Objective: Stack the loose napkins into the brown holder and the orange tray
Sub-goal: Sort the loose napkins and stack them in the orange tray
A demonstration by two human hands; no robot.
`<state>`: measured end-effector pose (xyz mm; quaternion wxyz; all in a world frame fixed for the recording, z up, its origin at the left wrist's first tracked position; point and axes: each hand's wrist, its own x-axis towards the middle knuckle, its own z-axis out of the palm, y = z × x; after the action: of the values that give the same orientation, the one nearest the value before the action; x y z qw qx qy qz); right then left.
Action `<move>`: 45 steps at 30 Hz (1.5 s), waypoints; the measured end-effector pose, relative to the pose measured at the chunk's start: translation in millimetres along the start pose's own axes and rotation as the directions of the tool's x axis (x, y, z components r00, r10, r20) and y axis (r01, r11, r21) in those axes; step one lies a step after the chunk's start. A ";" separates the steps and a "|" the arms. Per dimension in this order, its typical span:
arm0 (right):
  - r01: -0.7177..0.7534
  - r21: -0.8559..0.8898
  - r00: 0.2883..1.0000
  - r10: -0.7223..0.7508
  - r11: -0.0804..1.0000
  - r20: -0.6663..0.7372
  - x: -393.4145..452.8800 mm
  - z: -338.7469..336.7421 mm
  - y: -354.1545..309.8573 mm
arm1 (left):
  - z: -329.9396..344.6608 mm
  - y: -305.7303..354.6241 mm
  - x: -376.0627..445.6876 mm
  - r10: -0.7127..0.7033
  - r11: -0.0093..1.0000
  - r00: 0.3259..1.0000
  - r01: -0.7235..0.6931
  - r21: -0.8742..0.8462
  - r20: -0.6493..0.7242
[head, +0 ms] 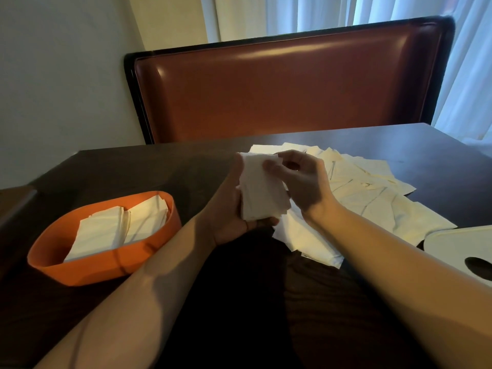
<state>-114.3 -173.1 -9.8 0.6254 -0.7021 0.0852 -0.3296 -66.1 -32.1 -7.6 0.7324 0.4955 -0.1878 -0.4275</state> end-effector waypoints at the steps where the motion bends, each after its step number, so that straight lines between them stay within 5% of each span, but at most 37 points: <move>1: -0.029 0.018 0.999 0.029 0.999 0.014 0.2 1.0 1.6 | 1.9 -0.4 -1.1 0.021 1.000 1.000 -0.021 0.023 0.001; 4: -0.008 -0.013 1.000 0.008 1.000 0.030 6.2 0.2 5.1 | 1.7 -0.6 -1.1 0.064 0.998 0.997 -0.063 0.027 -0.052; 8: 0.204 -0.445 0.970 -0.118 0.872 0.214 14.6 -20.1 4.4 | -6.1 1.5 1.3 0.151 0.979 0.978 -0.168 -0.112 -0.141; 11: 0.314 -0.665 0.848 0.114 0.678 0.517 16.7 -38.6 4.9 | -9.4 0.3 2.3 0.185 0.965 0.972 -0.208 -0.161 -0.147; 13: 0.353 -0.731 0.764 0.271 0.584 0.586 18.1 -42.1 7.3 | -10.7 1.4 2.0 0.197 0.959 0.968 -0.224 -0.174 -0.157; 19: 0.310 -0.747 0.719 0.369 0.589 0.589 16.3 -39.5 3.0 | -9.9 3.1 2.0 0.226 0.953 0.951 -0.261 -0.153 -0.213; 25: 0.347 -0.506 0.809 0.021 0.790 0.587 18.1 -41.1 5.8 | -13.5 4.4 8.1 0.222 0.956 0.918 -0.270 -0.110 -0.328; 31: 0.316 -0.361 0.874 -0.121 0.877 0.470 19.6 -39.3 -4.7 | -6.5 7.3 9.1 0.220 0.973 0.879 -0.230 0.028 -0.424; 39: 0.312 -0.296 0.899 -0.180 0.903 0.400 16.9 -35.1 -4.2 | 0.2 -2.4 2.9 0.213 0.950 0.974 -0.188 0.248 -0.078; 45: 0.321 -0.397 0.886 -0.126 0.860 0.445 14.6 -34.9 -1.3 | -6.9 -6.2 8.1 0.286 0.924 0.945 -0.230 0.304 -0.155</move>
<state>-123.3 -209.4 -3.4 0.4016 -0.8875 -0.0543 -0.2194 -59.4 -35.7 -17.3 0.7193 0.6054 -0.2374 -0.2447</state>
